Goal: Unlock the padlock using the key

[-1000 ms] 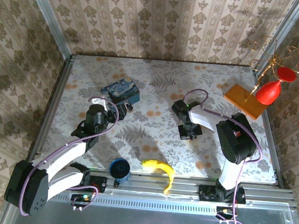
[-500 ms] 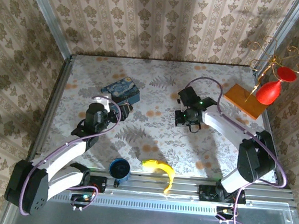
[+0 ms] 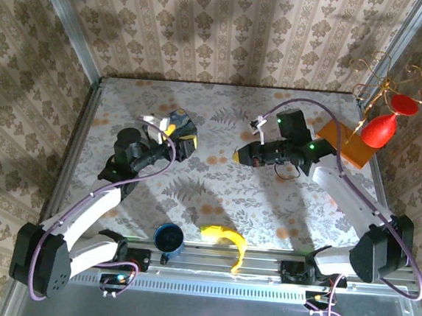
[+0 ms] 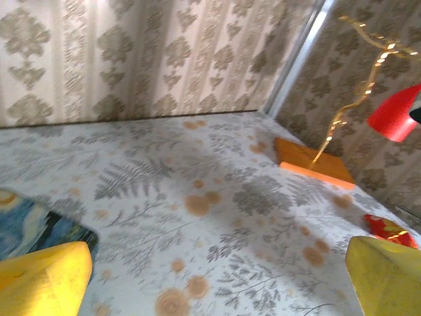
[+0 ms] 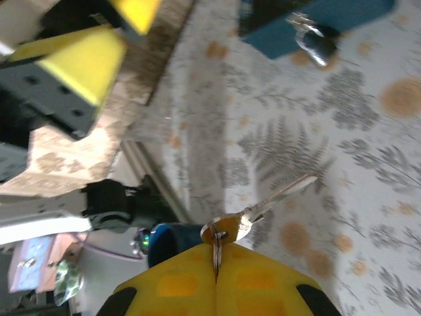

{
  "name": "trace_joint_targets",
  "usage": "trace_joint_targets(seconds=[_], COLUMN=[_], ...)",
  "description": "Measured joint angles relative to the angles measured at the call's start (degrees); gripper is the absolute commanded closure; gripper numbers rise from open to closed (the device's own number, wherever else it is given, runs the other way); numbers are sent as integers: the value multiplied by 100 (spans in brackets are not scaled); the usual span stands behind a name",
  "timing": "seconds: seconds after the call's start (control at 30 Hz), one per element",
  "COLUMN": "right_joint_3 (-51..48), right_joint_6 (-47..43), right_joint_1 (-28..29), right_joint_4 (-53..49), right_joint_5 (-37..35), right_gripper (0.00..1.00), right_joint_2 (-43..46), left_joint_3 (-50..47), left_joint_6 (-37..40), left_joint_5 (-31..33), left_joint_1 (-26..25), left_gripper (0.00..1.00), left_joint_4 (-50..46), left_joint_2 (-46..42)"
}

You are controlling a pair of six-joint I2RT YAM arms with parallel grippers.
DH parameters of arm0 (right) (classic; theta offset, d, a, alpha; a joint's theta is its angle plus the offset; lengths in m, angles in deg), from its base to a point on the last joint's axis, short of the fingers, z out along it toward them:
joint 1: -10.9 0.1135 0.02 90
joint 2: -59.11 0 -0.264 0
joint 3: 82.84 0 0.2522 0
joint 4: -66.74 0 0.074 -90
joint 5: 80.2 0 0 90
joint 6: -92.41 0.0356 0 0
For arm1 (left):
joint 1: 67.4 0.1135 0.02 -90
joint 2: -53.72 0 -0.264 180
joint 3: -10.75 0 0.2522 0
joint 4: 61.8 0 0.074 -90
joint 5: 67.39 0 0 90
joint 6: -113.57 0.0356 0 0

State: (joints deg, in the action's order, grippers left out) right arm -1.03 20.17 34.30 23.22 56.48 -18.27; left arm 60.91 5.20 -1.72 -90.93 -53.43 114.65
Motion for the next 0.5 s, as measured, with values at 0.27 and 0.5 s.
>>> trace_joint_targets(seconds=[0.27,0.5], right_joint_3=[-662,-802], right_joint_6=[-164,-264], right_joint_1=[0,0], right_joint_4=[861,1298], right_joint_5=[975,1370], right_gripper=[100,100], right_joint_2=[715,802], left_joint_3=[533,704], left_joint_6=[-282,-490], left_joint_5=[-850,-1255], left_joint_1=[-140,-570], left_gripper=[8,17], left_joint_4=[68,201], left_joint_2=[275,369])
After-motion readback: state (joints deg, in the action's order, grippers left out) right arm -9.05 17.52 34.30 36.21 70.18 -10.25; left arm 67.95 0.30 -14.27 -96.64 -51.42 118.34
